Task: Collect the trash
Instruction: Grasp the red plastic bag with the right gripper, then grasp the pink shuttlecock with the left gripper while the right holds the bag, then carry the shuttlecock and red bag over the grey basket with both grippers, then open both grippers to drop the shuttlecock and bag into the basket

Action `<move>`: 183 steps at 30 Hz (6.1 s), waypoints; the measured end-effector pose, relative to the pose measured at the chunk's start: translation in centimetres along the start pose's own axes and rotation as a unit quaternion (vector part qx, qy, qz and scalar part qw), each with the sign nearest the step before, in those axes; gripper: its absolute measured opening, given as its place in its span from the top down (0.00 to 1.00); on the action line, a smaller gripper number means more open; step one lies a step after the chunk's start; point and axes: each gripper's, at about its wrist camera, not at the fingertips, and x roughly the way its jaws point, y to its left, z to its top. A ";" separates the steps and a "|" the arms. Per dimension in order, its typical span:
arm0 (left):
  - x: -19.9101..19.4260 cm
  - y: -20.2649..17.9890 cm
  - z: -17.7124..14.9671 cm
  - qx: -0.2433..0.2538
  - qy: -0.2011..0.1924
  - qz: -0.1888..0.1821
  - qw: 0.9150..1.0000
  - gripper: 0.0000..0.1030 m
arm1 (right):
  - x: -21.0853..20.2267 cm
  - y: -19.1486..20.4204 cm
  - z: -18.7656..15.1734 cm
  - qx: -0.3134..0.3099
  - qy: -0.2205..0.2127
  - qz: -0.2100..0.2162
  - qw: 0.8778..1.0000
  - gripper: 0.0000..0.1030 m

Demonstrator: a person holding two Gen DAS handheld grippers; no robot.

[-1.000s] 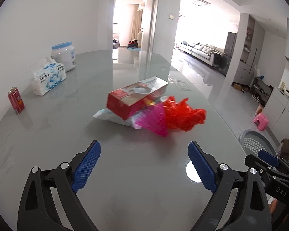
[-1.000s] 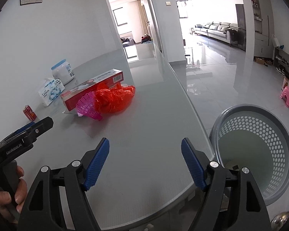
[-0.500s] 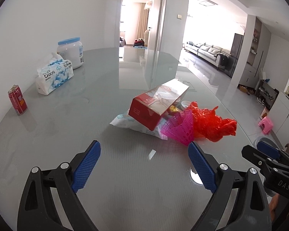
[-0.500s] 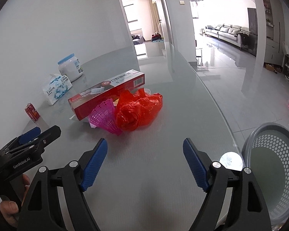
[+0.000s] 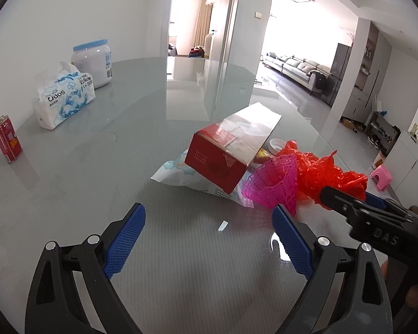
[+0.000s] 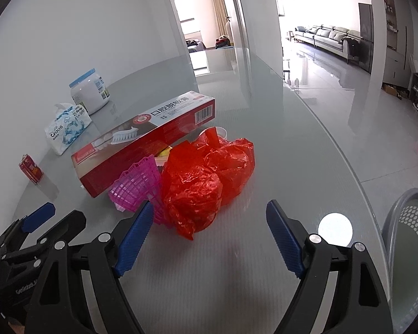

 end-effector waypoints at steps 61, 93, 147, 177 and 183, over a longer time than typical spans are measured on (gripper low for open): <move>8.1 -11.4 0.7 -0.046 0.080 0.040 0.995 0.73 | -6.3 -12.2 -4.7 0.107 -0.057 0.063 0.991 0.69; -3.6 -18.8 -3.3 0.097 0.001 -0.081 0.992 0.73 | -14.0 -12.3 -8.6 0.136 -0.093 -0.042 0.985 0.69; 6.6 -36.3 -7.7 0.256 0.134 -0.184 0.940 0.72 | -12.4 -27.9 -14.0 0.278 -0.030 -0.114 0.953 0.68; 5.1 -35.2 -6.6 0.238 0.117 -0.177 0.948 0.37 | -14.9 -27.0 -13.8 0.277 -0.065 -0.124 0.951 0.38; 3.9 -34.2 -6.1 0.230 0.105 -0.180 0.951 0.32 | -16.0 -26.2 -13.6 0.270 -0.074 -0.127 0.951 0.36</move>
